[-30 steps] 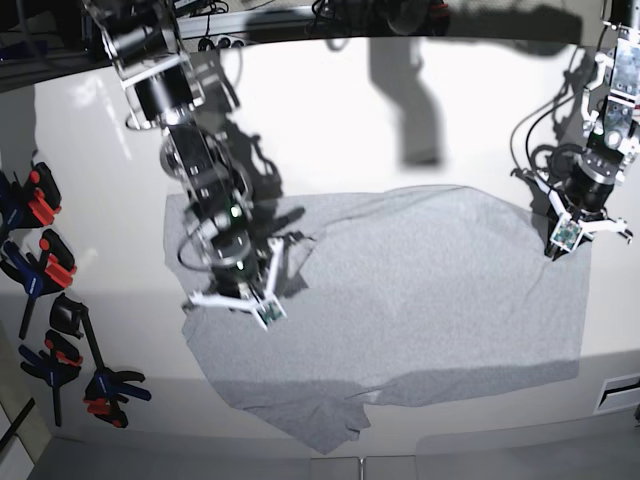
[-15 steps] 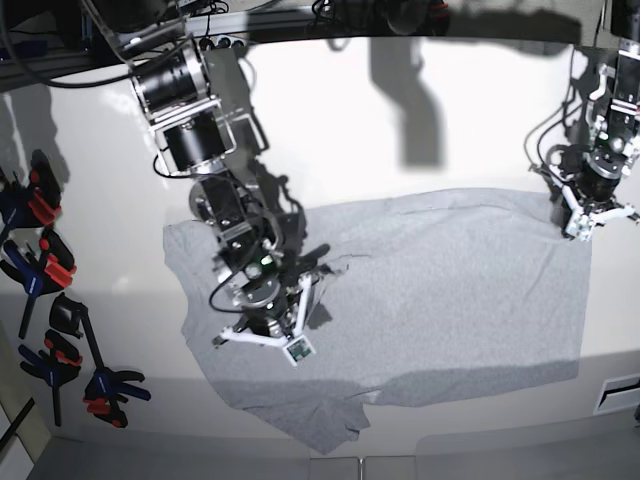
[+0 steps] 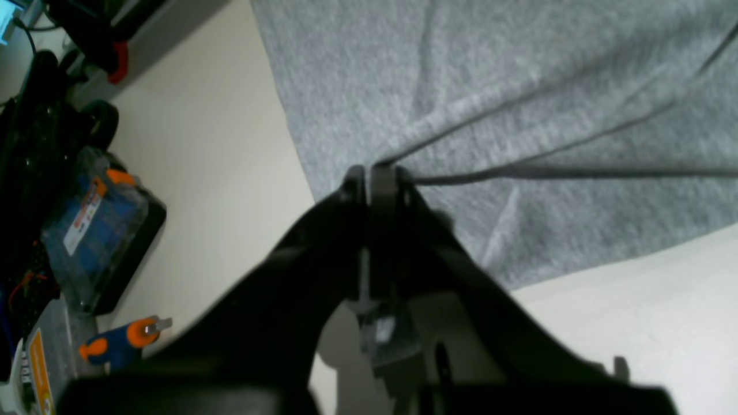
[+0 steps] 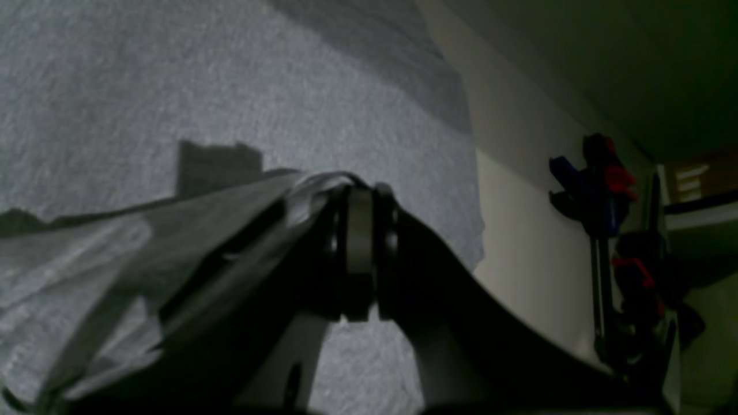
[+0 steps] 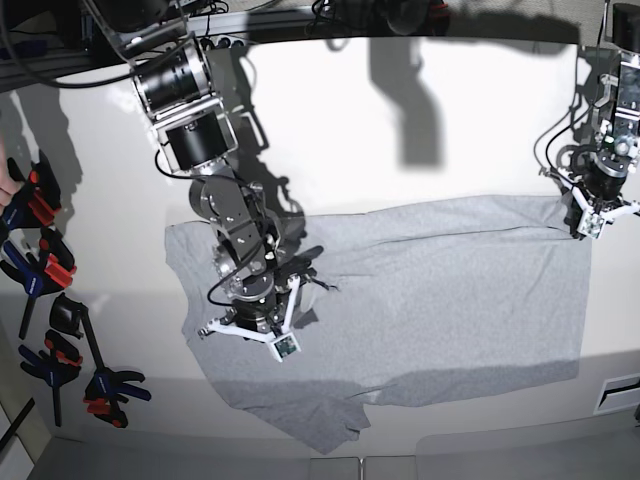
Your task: Fold the T-shirt properly
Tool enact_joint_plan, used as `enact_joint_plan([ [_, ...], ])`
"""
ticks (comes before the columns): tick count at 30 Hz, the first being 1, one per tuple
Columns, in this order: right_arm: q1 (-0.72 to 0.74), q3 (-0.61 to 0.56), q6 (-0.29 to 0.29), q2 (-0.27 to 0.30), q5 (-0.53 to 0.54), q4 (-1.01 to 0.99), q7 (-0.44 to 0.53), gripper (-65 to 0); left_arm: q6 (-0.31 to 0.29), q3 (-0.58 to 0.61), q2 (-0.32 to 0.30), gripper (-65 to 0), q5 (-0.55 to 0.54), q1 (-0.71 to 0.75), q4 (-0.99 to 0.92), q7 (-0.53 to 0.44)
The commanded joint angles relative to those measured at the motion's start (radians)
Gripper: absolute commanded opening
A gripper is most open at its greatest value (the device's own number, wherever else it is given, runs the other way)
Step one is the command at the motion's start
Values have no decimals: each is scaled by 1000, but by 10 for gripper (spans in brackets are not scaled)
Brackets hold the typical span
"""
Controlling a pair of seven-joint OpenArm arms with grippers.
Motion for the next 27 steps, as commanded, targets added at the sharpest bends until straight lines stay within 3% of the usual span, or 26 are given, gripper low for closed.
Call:
enact_joint_plan([
  [1,37,6,-54,0,-22,16,8,-650,13,-11,-22,-650,-2,-21,12,-26],
  [3,37,6,-111,0,-22,16,-7,-650,12,-11,-23,-650,-2,-21,12,-27],
  [7,37,15,-138,0,-25,16,-20,-650,12,-11,-23,-650,-2,-21,12,-27],
  [11,37,26,-137,0,-24,16,-19,-650,12,-11,-23,-650,1,-21,12,-32],
  [16,37,26,-110,0,-24,16,-15,-650,10,-11,-23,-650,195,-27,-16,-102],
  [23,37,26,-84,-11,-24,16,-11,-650,12,-11,-22,-650,321,-56,-51,-206],
  [27,37,26,-84,-11,-24,16,-11,-650,7,-11,-22,-650,322,-108,-98,-206],
])
